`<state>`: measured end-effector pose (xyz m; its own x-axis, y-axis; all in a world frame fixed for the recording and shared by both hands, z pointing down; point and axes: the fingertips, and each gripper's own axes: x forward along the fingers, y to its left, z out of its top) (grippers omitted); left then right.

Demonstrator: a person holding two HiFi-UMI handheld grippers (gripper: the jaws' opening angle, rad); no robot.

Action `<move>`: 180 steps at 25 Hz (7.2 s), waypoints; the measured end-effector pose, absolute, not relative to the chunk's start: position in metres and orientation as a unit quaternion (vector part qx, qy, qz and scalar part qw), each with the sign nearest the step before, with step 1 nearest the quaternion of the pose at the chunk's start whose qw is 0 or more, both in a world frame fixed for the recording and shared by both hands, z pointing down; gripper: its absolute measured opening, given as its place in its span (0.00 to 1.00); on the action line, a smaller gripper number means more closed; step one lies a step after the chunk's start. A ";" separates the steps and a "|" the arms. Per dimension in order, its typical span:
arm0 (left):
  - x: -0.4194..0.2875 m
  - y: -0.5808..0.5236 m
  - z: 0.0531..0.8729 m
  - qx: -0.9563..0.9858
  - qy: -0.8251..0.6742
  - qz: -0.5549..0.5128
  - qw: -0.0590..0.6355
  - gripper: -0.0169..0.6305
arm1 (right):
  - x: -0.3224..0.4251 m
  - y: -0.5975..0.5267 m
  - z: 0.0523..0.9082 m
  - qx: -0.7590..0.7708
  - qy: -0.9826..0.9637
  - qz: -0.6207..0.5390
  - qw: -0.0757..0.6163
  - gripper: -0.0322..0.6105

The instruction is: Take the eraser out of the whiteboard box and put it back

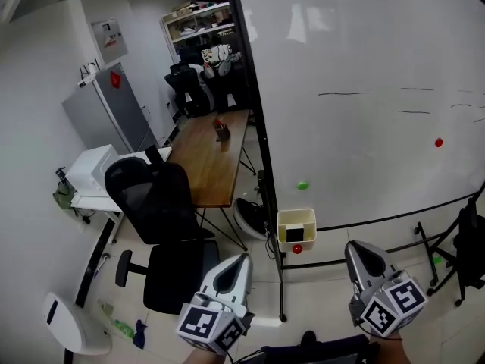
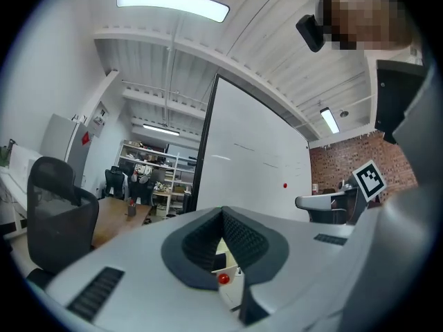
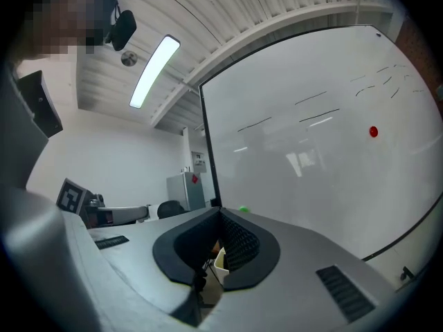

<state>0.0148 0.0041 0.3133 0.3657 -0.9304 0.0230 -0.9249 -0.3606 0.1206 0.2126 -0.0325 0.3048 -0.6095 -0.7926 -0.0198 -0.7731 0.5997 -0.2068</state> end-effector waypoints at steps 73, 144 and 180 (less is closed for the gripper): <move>-0.116 -0.269 0.440 0.841 -0.523 0.015 0.139 0.07 | 0.040 -0.284 0.467 -0.506 0.838 -0.178 -0.103 0.53; -0.100 -0.254 0.343 0.881 -0.466 -0.038 0.072 0.06 | 0.074 -0.277 0.311 -0.521 0.848 -0.082 0.049 0.49; -0.087 -0.303 0.460 0.852 -0.495 0.010 0.171 0.07 | 0.070 -0.330 0.441 -0.520 0.841 -0.152 0.001 0.49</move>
<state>-0.0873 -0.3026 0.4600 0.5093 -0.8402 0.1862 -0.8470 -0.4510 0.2815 0.0699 -0.3305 0.4406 -0.4597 -0.8743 0.1558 -0.8735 0.4135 -0.2568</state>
